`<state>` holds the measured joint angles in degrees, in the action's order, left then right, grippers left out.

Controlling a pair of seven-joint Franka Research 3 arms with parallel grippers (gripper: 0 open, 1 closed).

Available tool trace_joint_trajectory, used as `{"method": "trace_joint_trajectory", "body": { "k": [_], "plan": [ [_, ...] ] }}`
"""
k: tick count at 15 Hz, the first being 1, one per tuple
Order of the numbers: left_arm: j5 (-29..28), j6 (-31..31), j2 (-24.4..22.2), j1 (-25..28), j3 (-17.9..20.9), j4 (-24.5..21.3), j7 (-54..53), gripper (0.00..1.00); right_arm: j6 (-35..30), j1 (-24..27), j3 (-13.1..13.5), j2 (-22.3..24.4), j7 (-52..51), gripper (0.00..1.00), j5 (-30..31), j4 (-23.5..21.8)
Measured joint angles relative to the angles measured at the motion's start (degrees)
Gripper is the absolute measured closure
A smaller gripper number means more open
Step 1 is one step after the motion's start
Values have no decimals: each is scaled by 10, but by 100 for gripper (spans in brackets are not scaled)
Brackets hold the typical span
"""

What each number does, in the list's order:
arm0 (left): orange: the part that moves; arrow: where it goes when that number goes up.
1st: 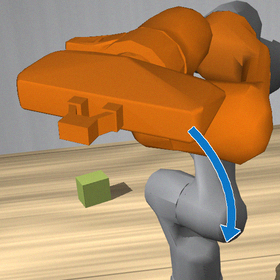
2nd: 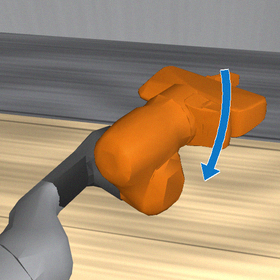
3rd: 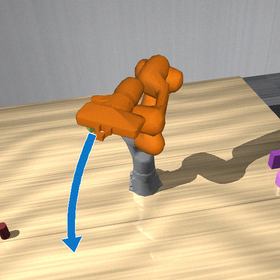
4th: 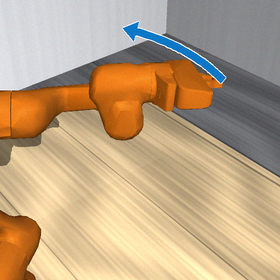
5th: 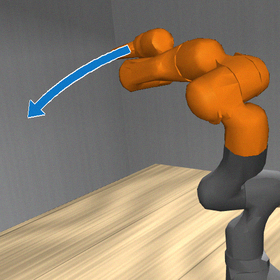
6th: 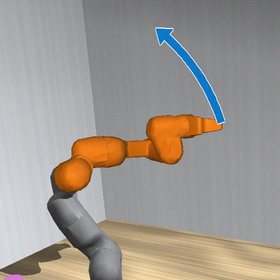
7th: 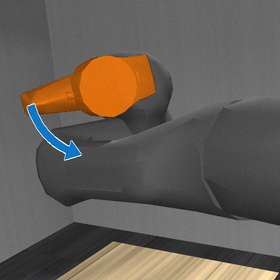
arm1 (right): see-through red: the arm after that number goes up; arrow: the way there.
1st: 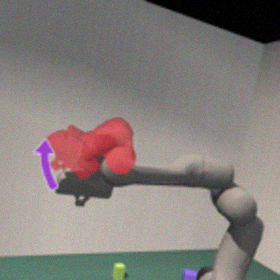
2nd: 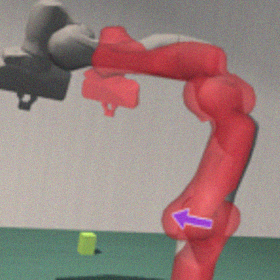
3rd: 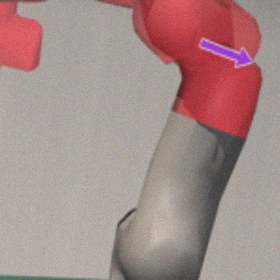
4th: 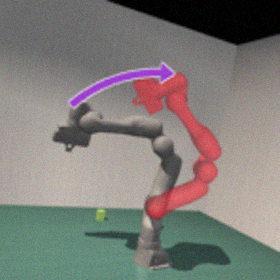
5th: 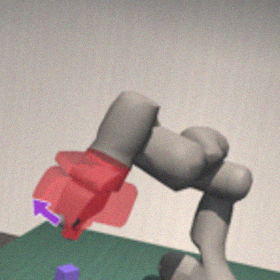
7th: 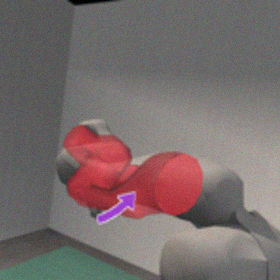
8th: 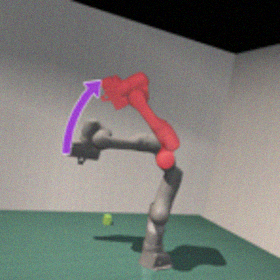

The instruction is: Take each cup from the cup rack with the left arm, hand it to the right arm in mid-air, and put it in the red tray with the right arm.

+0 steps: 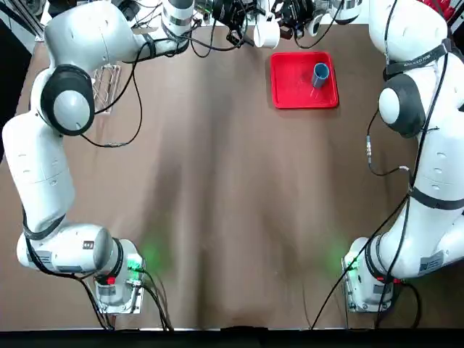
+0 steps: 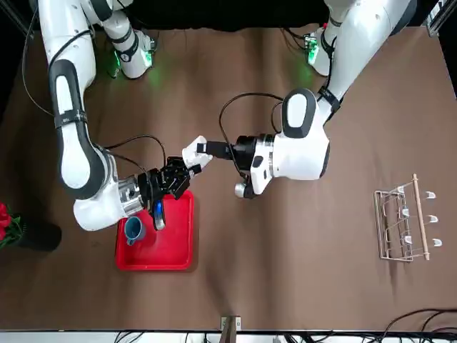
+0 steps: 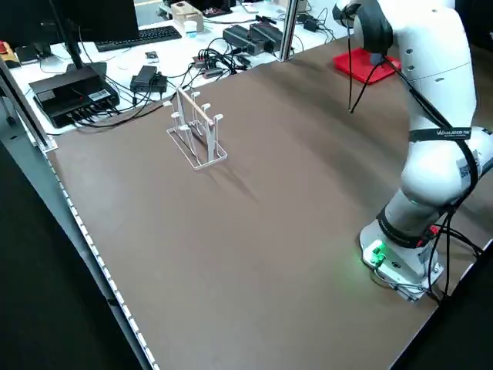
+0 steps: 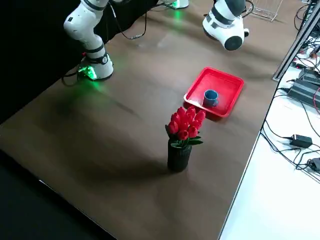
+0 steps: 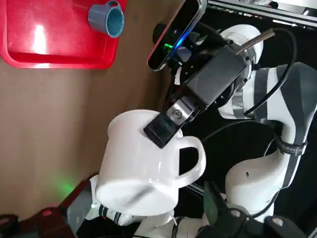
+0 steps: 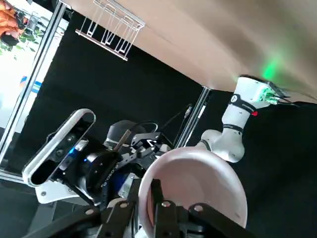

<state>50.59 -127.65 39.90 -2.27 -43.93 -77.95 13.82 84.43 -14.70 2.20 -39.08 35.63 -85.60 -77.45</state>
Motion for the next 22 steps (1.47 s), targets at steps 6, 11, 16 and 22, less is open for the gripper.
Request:
{"method": "trace_joint_trajectory", "body": {
  "k": [6, 11, 16, 22],
  "plan": [
    [-57, 4, -1, 27, 1, 0, 12, 0, 3, 0, 4, -1, -19, 89, 29, 1],
    [-328, 199, -29, 144, -1, 0, 83, 0, 96, 27, 15, -1, -28, 89, 198, 29],
    [-505, 266, -95, 210, -1, 1, 83, 0, 242, 24, 14, -1, -39, 89, 372, 35],
    [-542, 362, -208, 298, 0, 2, -29, 0, 388, -9, 13, -44, -39, 89, 494, 11]
  ]
}}
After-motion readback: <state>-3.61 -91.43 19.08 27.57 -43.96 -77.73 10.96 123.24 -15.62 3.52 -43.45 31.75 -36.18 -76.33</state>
